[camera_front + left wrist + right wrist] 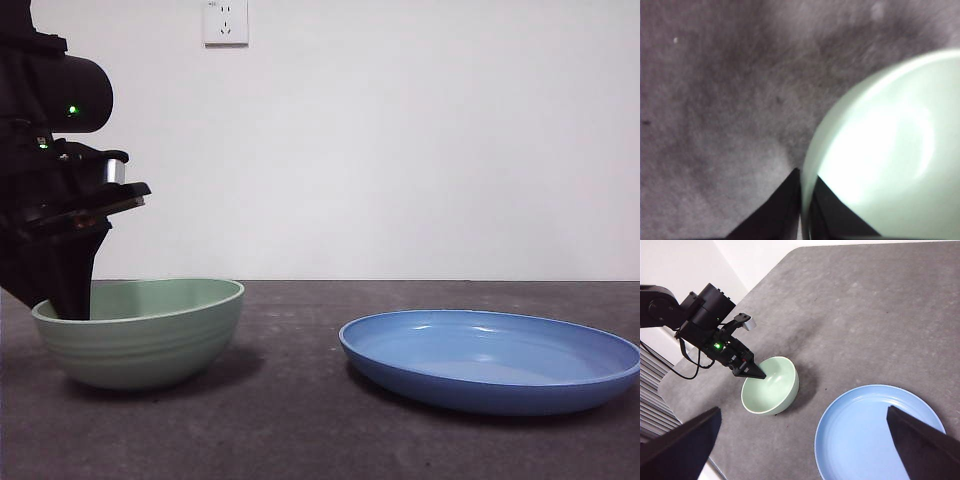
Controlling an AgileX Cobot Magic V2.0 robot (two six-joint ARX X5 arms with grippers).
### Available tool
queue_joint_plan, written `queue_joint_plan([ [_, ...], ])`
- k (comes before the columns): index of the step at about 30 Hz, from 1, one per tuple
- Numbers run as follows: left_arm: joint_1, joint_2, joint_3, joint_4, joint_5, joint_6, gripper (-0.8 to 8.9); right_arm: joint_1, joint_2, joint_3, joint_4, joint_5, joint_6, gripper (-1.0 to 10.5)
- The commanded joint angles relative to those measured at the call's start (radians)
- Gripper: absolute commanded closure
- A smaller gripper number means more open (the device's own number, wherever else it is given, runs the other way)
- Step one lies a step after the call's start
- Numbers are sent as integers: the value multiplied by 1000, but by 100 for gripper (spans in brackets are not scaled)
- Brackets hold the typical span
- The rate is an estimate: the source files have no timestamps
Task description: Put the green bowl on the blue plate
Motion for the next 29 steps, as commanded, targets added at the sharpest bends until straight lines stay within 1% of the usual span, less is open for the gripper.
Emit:
queue_joint_plan([
  [1,-8,19,48,-12,-9,-14,805,4,6,19,9,-1,8,295],
  [5,-34,21,135,-60,-9,-58,804,4,6,19,9,-1,8,295],
  [8,-77,39,238,-118,-9,-94,804,4,6,19,8,-1,8,295],
  [13,-159,133,447,-223,-9,-93,804,4,6,19,9,0,8,295],
  [25,-394,481,915,-359,-9,-88,804,4,6,19,9,0,7,295],
  [29,-457,578,1023,-402,-9,-79,804,4,6,19,9,0,7,295],
])
